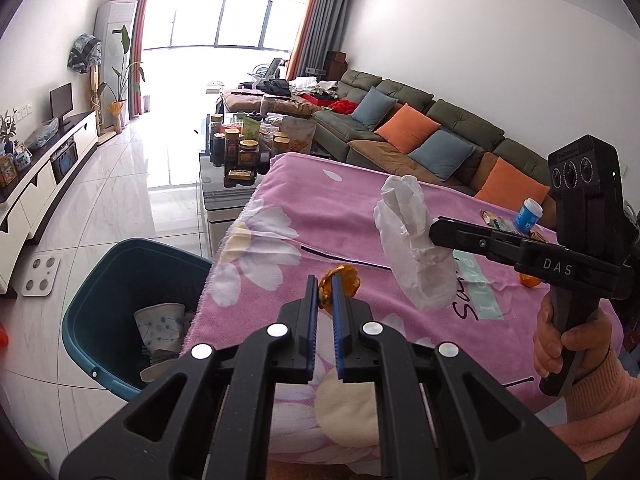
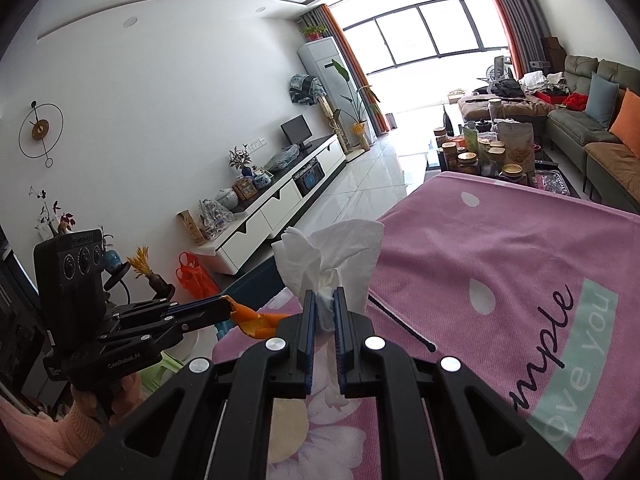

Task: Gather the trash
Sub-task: 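Carry the orange peel and the tissue off the table toward the teal bin, then open the left gripper over the bin to drop the peel while the right gripper releases the tissue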

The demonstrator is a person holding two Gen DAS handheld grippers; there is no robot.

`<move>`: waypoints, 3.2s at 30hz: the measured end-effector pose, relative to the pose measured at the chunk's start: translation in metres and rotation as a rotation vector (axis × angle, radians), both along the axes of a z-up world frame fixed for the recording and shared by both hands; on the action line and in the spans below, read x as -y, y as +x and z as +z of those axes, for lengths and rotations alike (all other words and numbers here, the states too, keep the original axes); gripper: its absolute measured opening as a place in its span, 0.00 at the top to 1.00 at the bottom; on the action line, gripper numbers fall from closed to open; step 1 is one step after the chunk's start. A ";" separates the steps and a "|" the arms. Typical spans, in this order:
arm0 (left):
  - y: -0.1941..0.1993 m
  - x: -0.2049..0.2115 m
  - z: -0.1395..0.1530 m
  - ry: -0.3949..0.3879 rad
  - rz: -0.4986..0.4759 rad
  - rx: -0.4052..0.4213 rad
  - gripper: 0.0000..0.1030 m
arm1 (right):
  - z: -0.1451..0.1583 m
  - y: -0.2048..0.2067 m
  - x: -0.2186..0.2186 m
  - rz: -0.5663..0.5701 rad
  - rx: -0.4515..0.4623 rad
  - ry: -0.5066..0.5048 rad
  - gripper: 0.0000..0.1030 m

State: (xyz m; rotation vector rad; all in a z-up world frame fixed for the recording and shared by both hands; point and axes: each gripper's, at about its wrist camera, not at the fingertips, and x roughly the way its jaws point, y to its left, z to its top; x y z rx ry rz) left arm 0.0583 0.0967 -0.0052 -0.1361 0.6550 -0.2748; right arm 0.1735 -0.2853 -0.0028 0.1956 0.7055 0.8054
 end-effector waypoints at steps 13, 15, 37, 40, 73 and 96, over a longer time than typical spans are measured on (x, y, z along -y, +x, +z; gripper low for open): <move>-0.005 -0.038 0.012 0.010 0.108 0.028 0.93 | 0.006 0.008 -0.039 0.076 -0.004 0.011 0.93; -0.006 -0.044 0.012 0.013 0.127 0.029 0.93 | 0.007 0.009 -0.046 0.089 -0.008 0.017 0.92; -0.001 -0.093 0.004 0.020 0.259 0.004 0.93 | 0.003 0.024 -0.108 0.201 -0.047 0.041 0.92; 0.001 -0.097 0.000 0.019 0.268 -0.005 0.93 | 0.003 0.025 -0.116 0.213 -0.049 0.041 0.92; 0.058 -0.130 -0.063 0.015 0.397 -0.157 0.93 | -0.039 0.057 -0.212 0.242 -0.153 -0.052 0.90; 0.059 -0.119 -0.070 -0.038 0.354 -0.100 0.52 | -0.032 0.044 -0.161 0.213 -0.150 -0.083 0.69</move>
